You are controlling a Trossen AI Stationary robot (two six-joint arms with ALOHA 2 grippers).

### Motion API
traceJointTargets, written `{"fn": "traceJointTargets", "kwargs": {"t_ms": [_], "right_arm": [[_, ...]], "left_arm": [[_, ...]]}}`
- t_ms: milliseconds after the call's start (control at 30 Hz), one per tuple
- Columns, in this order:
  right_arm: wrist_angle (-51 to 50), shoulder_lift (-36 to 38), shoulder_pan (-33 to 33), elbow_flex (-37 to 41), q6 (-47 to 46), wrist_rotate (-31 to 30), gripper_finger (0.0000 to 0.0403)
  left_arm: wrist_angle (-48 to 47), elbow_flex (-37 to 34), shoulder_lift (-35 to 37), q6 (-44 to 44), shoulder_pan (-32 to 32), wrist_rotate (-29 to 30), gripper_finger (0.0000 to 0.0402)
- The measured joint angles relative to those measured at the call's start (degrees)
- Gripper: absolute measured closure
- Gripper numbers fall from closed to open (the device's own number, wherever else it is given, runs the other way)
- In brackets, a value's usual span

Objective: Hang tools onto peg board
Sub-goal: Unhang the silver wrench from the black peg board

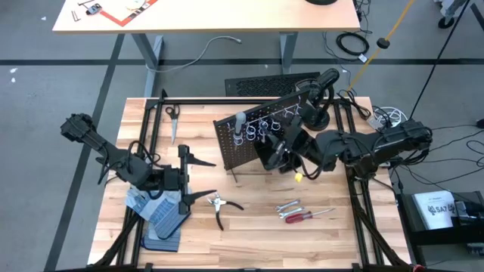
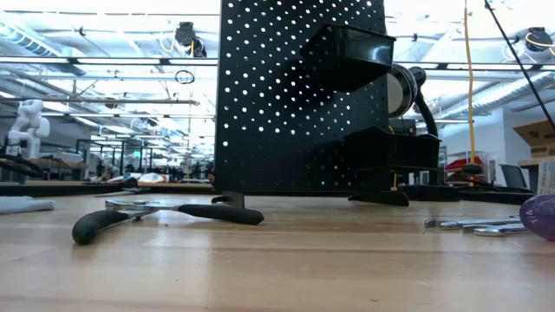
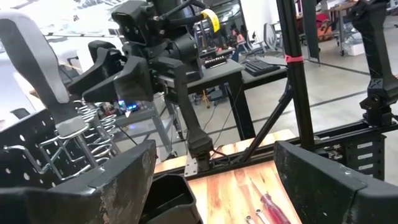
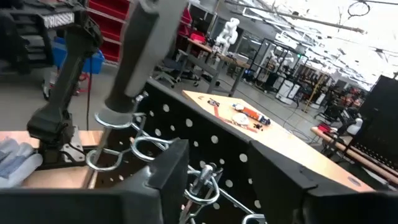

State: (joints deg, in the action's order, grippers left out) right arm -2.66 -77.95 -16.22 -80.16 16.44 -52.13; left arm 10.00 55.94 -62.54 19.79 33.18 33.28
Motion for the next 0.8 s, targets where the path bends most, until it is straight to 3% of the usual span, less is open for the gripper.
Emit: {"fn": "traceJointTargets", "kwargs": {"t_ms": [133, 333, 567, 800], "right_arm": [[0.0, -0.72, 0.93, 0.0, -1.39, 1.47, 0.023], [-1.68, -1.36, 2.43, -0.02, -4.76, 1.79, 0.0255], [-2.31, -1.36, 2.96, -0.02, -6.14, 1.64, 0.0306], [-3.38, -1.31, 3.09, -0.11, -7.47, 1.01, 0.0385]], "left_arm": [[-0.04, 0.0, 0.0, -0.03, -0.23, 0.0, 0.0068], [-0.04, 0.0, 0.0, -0.05, -0.21, 0.0, 0.0068], [-0.07, 0.0, 0.0, -0.05, -0.23, -0.02, 0.0068], [-0.11, 0.0, 0.0, -0.07, -0.21, -0.02, 0.0068]]}}
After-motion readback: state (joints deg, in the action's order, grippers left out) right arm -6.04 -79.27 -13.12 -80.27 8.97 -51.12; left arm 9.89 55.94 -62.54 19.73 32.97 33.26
